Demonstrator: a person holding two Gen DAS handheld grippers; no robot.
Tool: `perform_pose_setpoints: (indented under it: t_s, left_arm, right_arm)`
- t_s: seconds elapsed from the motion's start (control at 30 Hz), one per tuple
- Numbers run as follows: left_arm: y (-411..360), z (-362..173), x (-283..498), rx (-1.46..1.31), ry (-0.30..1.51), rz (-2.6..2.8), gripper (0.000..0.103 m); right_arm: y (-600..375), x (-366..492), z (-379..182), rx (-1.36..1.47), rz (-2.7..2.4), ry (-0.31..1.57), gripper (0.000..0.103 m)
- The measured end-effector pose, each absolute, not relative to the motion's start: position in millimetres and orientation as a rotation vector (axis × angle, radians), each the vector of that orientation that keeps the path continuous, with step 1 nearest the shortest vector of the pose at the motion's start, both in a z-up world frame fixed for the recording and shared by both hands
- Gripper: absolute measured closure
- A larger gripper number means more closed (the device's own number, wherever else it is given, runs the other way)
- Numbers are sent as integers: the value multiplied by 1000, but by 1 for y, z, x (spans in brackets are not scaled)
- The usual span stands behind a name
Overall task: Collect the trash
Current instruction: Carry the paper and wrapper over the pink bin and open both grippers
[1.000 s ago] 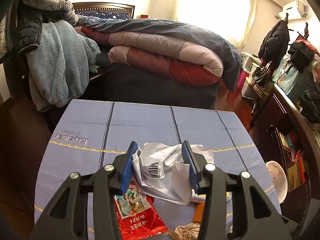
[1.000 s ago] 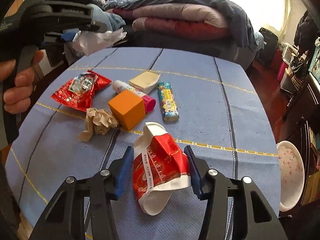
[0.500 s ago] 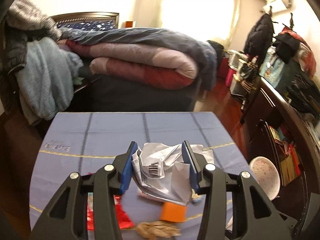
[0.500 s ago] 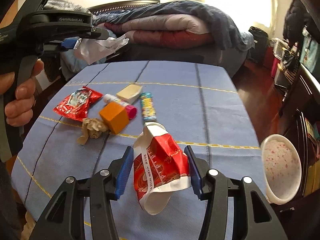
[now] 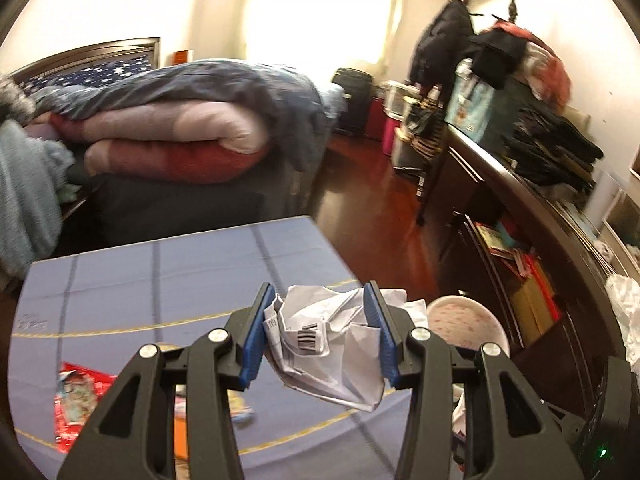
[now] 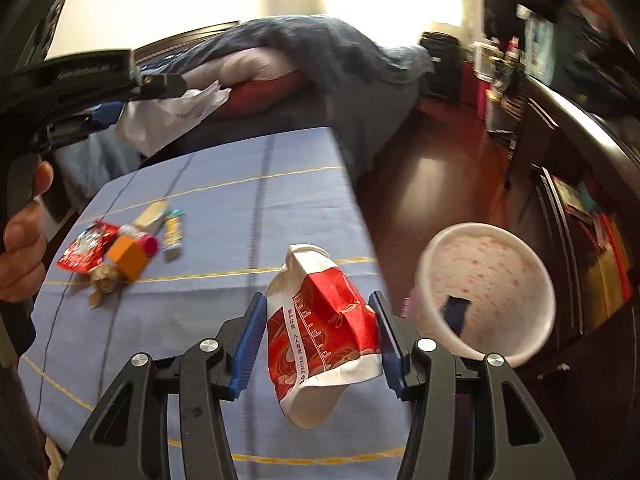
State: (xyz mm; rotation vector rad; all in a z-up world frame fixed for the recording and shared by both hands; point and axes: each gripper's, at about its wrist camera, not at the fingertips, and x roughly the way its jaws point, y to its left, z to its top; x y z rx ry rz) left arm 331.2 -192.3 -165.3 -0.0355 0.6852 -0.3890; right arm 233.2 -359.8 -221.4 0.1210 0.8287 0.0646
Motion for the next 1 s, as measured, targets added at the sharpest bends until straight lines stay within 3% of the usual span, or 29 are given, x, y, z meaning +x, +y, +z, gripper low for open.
perform_pose_setpoints:
  t_s: [0.8,1.0]
  left_arm:
    - [-415,-222,358,140,772,-709,56]
    - [-438,-242,372,149,809,-722,49]
  right_arm:
    - [-529,254,-253,307,-293,804,51]
    - [-535,270,-268,277,-323,817,50]
